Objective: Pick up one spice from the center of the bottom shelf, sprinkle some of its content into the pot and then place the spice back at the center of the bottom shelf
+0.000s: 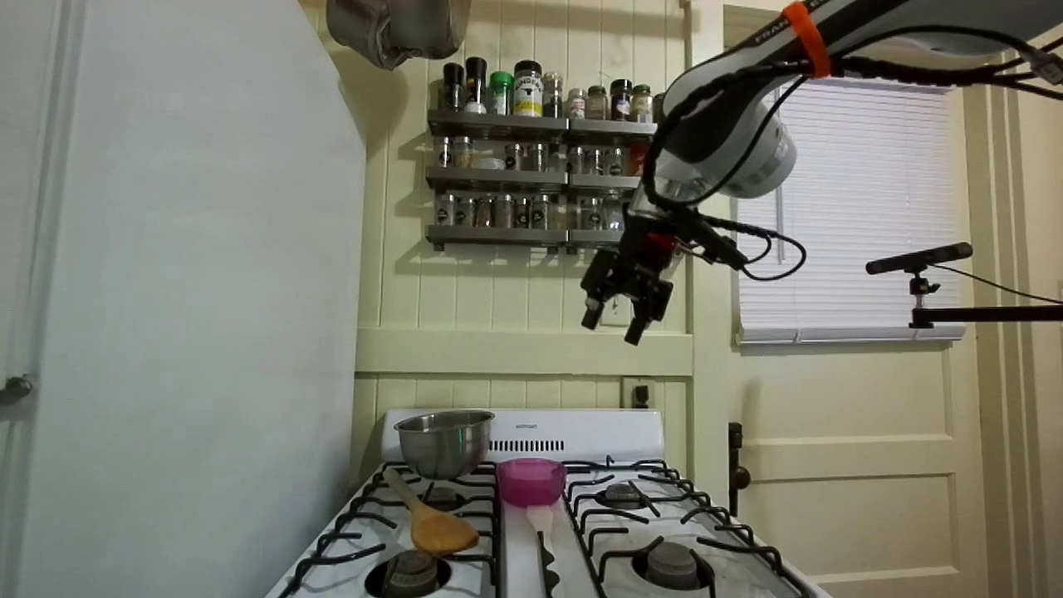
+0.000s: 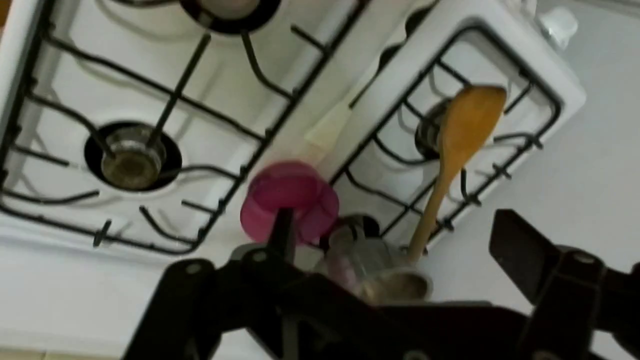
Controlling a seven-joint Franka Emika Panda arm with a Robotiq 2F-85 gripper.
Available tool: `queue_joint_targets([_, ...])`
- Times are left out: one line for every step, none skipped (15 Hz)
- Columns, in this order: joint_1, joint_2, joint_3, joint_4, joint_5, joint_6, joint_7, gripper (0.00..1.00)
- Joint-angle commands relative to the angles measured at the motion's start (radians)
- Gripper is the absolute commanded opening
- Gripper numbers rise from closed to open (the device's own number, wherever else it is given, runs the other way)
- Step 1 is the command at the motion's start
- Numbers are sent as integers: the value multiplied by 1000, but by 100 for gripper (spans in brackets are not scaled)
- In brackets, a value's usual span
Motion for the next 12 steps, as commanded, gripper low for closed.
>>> queue_joint_targets([-61,22,48,151,-65,59,122,100])
queue_joint_targets([-79,25,57,192,-91,78,150,100])
queue_joint_targets([-98,29,66,226,-121,104,175,100])
queue_joint_targets([-119,38,73,260,-156,128,200,100])
queue_joint_targets([-141,53,74,295,-190,163,214,100])
queue_joint_targets([-166,66,79,318,-230,200,236,100])
queue_joint_targets([-187,83,78,338,-262,248,251,100])
queue_joint_targets([-140,32,57,290,-206,188,201,100])
queue_joint_targets([-157,46,56,310,-227,215,211,100])
queue_joint_targets([-167,58,55,322,-236,224,214,100])
queue_joint_targets([-171,68,55,330,-239,229,216,100])
queue_joint_targets([-171,75,56,334,-240,231,218,100])
